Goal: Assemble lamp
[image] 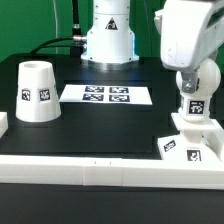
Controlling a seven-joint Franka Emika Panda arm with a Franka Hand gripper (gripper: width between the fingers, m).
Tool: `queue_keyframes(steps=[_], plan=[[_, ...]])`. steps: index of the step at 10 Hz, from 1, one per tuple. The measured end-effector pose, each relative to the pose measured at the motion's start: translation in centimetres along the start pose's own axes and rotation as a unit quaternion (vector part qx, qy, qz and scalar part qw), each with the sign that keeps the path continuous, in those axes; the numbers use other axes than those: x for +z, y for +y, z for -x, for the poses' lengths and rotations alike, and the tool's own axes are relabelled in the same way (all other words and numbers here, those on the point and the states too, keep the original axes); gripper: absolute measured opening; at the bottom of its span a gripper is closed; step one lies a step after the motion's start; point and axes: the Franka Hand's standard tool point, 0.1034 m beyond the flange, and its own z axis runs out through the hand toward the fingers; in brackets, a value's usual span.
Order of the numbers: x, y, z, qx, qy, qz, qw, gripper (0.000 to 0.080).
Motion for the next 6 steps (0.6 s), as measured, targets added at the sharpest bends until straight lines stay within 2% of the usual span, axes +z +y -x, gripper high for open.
queue_keyframes(steps=[6], plan=[[0.05,-0.04,0.03,0.176,0.0,-0.001,0.984,0.0579]])
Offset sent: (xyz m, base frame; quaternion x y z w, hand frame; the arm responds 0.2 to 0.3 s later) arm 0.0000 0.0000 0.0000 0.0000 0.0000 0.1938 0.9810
